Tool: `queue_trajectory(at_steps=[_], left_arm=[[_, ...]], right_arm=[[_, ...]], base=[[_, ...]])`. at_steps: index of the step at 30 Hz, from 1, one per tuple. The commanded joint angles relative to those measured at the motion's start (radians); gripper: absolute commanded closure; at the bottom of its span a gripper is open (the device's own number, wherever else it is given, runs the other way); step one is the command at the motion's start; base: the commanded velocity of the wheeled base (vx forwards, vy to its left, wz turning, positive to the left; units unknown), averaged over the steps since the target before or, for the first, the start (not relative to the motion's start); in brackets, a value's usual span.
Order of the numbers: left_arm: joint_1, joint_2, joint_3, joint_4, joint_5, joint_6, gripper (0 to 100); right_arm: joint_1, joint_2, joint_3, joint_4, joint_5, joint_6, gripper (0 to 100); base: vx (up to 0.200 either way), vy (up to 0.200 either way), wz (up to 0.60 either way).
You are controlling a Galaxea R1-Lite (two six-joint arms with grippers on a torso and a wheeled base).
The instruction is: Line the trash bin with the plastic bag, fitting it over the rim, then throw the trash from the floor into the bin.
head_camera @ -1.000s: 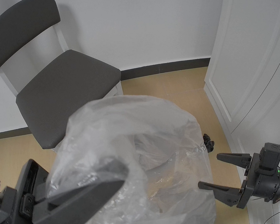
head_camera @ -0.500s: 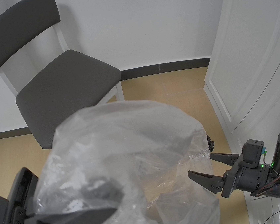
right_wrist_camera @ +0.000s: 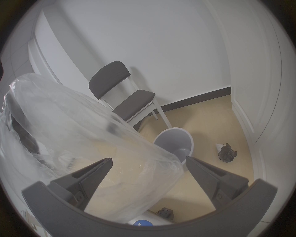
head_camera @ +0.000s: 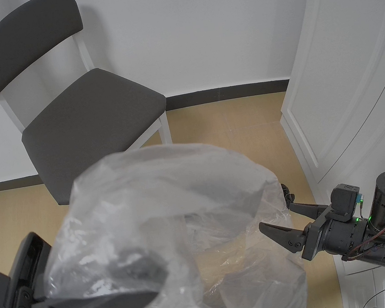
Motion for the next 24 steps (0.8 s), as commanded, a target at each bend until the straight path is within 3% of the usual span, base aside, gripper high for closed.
queue_trajectory(at_steps=[1,18,24], left_arm=[[-0.001,0.001,0.000,0.000,0.000,0.000,100],[-0.001,-0.001,-0.002,-0.001,0.000,0.000,100],[-0.001,-0.001,-0.003,-0.001,0.000,0.001,100]], right_arm=[[-0.002,0.012,-0.002,0.000,0.005,0.000,0],[-0.030,0.066,-0.005,-0.003,0.009,0.008,0],[-0.019,0.086,-0.027,-0.004,0.045,0.115,0]], base=[[0.000,0.000,0.00],[0.000,0.000,0.00],[0.000,0.000,0.00]])
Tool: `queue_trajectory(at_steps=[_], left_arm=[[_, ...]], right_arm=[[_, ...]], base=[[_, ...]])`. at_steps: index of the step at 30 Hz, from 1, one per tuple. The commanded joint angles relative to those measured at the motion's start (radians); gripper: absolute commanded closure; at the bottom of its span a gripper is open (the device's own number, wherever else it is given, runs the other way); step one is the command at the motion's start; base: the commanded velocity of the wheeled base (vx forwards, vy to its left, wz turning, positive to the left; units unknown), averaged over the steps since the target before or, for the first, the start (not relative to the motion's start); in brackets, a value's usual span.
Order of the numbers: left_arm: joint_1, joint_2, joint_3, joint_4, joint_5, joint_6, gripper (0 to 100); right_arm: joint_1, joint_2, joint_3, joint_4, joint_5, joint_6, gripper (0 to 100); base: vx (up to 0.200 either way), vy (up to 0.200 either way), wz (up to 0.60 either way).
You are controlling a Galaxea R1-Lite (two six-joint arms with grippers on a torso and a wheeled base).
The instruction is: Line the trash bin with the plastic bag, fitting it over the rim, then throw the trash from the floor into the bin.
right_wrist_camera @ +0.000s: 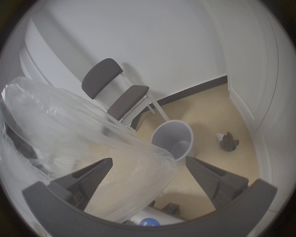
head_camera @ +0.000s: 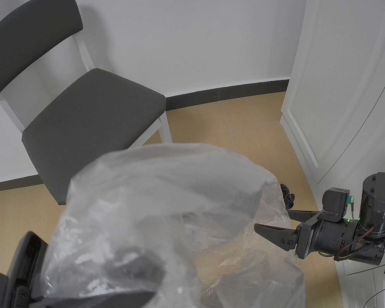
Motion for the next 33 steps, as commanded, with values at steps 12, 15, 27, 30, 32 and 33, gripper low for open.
queue_trajectory(at_steps=[12,15,27,30,32,33], left_arm=[[-0.006,-0.003,0.000,-0.032,0.000,0.001,100],[-0.025,0.000,0.002,-0.051,0.000,0.001,100],[-0.026,0.008,0.003,-0.055,0.000,0.001,100],[-0.026,0.009,0.003,-0.055,0.000,0.001,100],[-0.026,0.009,0.005,-0.055,0.000,0.001,100],[-0.026,0.009,0.008,-0.055,0.000,0.001,100]], right_arm=[[0.014,0.039,-0.014,-0.001,0.138,0.163,0],[0.015,0.043,-0.013,-0.001,0.141,0.163,0],[0.020,0.039,-0.011,-0.004,0.142,0.163,0],[0.020,0.043,-0.007,-0.002,0.138,0.152,0],[0.021,0.052,-0.007,-0.004,0.133,0.150,0],[0.021,0.052,-0.007,-0.004,0.133,0.149,0]], base=[[0.000,0.000,0.00],[0.000,0.000,0.00],[0.000,0.000,0.00],[0.000,0.000,0.00],[0.000,0.000,0.00],[0.000,0.000,0.00]])
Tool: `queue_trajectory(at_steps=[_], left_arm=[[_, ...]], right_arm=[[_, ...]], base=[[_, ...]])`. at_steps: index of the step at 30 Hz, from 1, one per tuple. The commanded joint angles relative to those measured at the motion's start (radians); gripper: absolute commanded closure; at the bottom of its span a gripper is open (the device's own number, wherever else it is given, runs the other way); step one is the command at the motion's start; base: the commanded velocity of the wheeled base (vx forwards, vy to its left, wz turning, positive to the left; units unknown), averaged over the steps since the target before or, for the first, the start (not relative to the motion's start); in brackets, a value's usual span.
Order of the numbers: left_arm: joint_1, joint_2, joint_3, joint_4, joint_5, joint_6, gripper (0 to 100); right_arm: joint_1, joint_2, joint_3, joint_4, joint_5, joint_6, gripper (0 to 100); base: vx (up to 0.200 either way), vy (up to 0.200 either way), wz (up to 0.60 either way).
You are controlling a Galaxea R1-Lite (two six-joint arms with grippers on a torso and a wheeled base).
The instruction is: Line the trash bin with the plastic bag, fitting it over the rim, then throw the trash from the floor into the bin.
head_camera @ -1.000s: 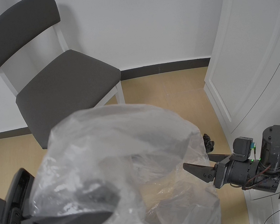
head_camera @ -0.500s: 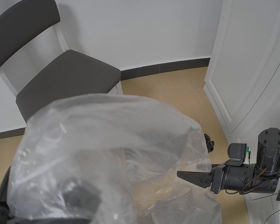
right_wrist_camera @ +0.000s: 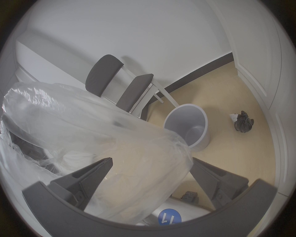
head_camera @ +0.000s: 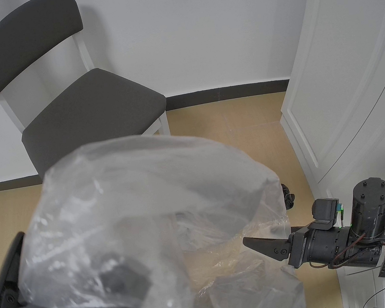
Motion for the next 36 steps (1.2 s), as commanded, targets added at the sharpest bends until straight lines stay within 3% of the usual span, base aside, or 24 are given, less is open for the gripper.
queue_trajectory(at_steps=[1,2,20,27,32,36], left_arm=[[0.001,0.004,0.004,0.000,0.000,-0.001,100],[0.001,0.004,0.010,0.000,-0.001,0.001,100],[0.037,0.011,0.015,0.012,-0.008,0.001,100],[0.139,0.085,-0.016,0.074,-0.004,0.024,100],[0.205,0.094,-0.057,0.218,0.002,0.033,100],[0.268,0.079,-0.122,0.428,0.005,0.030,100]], right_arm=[[0.001,0.008,0.001,-0.001,-0.001,-0.002,0],[0.001,0.004,0.003,-0.001,-0.001,-0.009,100],[-0.005,-0.041,0.000,-0.001,-0.027,-0.057,100],[-0.016,-0.092,-0.073,0.009,-0.153,-0.060,100],[-0.044,-0.138,-0.100,0.018,-0.180,-0.071,100],[-0.082,-0.184,-0.115,0.029,-0.180,-0.104,100]], base=[[0.000,0.000,0.00],[0.000,0.000,0.00],[0.000,0.000,0.00],[0.000,0.000,0.00],[0.000,0.000,0.00],[0.000,0.000,0.00]])
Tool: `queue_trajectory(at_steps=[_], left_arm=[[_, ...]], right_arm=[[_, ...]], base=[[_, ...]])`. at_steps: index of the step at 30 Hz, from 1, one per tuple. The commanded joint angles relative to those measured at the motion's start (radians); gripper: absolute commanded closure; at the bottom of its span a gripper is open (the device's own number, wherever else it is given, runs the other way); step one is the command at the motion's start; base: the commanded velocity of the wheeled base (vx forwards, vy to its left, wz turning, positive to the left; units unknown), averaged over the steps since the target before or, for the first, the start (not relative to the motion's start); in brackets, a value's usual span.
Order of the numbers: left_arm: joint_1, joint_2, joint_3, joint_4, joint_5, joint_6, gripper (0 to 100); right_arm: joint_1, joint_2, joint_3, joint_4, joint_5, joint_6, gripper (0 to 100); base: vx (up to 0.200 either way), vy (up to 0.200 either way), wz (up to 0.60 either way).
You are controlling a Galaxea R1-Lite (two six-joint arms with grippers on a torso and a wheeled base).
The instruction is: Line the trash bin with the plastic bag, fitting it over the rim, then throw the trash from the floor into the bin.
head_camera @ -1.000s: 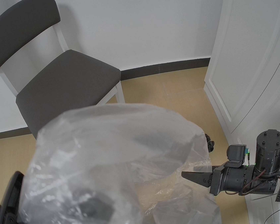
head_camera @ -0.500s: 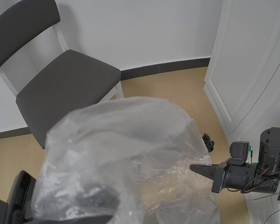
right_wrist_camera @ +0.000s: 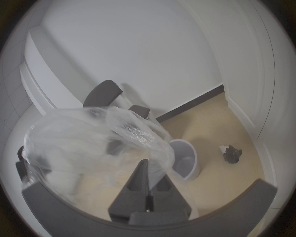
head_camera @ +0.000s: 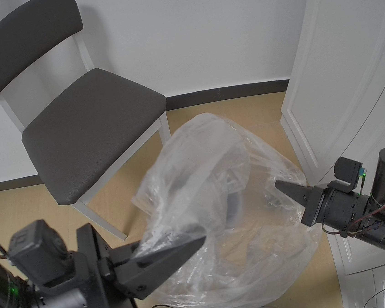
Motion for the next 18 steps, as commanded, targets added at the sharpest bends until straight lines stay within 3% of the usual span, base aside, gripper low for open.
queue_trajectory(at_steps=[1,7,16,18], left_arm=[[0.093,0.000,-0.084,0.188,0.004,-0.003,100],[0.189,0.019,-0.148,0.403,0.004,-0.004,100],[0.303,0.129,-0.217,0.580,0.067,0.023,100],[0.367,0.221,-0.223,0.599,0.120,0.112,100]], right_arm=[[-0.051,-0.080,-0.031,0.028,-0.004,-0.029,100],[-0.074,-0.115,-0.101,0.185,-0.017,-0.018,100],[-0.071,-0.043,-0.115,0.180,-0.052,-0.013,100],[-0.040,0.009,-0.126,0.153,-0.055,0.045,100]], base=[[0.000,0.000,0.00],[0.000,0.000,0.00],[0.000,0.000,0.00],[0.000,0.000,0.00]])
